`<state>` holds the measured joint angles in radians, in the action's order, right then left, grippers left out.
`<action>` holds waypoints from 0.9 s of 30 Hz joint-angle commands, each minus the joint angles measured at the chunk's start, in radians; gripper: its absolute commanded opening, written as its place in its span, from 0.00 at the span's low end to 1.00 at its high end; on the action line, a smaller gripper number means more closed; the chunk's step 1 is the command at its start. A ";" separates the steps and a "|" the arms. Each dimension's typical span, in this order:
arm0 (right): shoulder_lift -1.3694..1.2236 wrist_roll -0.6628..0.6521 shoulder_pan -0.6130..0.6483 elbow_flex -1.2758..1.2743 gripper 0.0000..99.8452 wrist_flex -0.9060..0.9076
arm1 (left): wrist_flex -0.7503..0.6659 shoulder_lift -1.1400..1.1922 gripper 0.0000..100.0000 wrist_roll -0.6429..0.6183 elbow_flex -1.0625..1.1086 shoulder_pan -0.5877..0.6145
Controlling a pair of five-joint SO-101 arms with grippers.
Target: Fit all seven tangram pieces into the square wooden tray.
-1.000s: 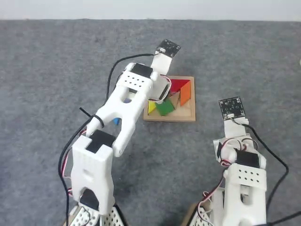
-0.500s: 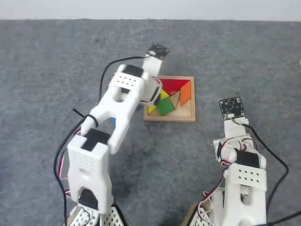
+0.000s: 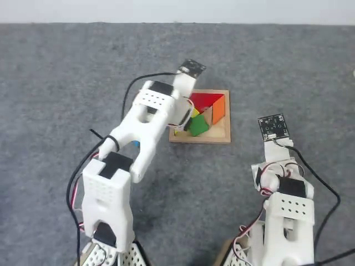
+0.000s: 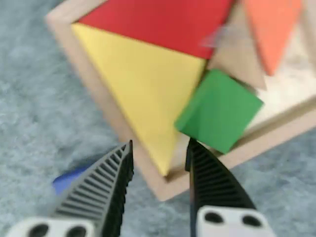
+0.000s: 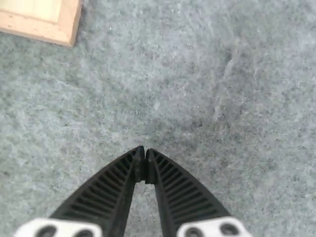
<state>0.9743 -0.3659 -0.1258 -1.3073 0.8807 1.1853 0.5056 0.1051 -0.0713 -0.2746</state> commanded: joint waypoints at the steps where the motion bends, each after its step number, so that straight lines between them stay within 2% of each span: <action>1: 0.027 0.000 0.010 0.003 0.01 -0.022 | -0.034 -0.020 0.17 -0.015 -0.007 -0.031; 6: 0.027 0.000 0.010 0.003 0.01 -0.022 | -0.048 -0.020 0.17 -0.012 -0.008 -0.028; 12: 0.025 0.000 0.010 0.003 0.01 -0.022 | 0.037 -0.061 0.17 -0.009 -0.004 -0.028; 16: 0.028 0.000 0.010 0.003 0.01 -0.022 | 0.031 -0.138 0.17 -0.011 0.002 -0.031; 24: 0.028 0.000 0.010 0.003 0.01 -0.022 | -0.149 -0.066 0.17 -0.020 0.002 -0.034; 27: 0.028 0.000 0.010 0.003 0.01 -0.022 | -0.218 -0.037 0.17 -0.060 -0.012 -0.041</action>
<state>0.9743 -0.3659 -0.1258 -1.3073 0.8807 1.0349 0.4749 0.0806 -0.0606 -0.3023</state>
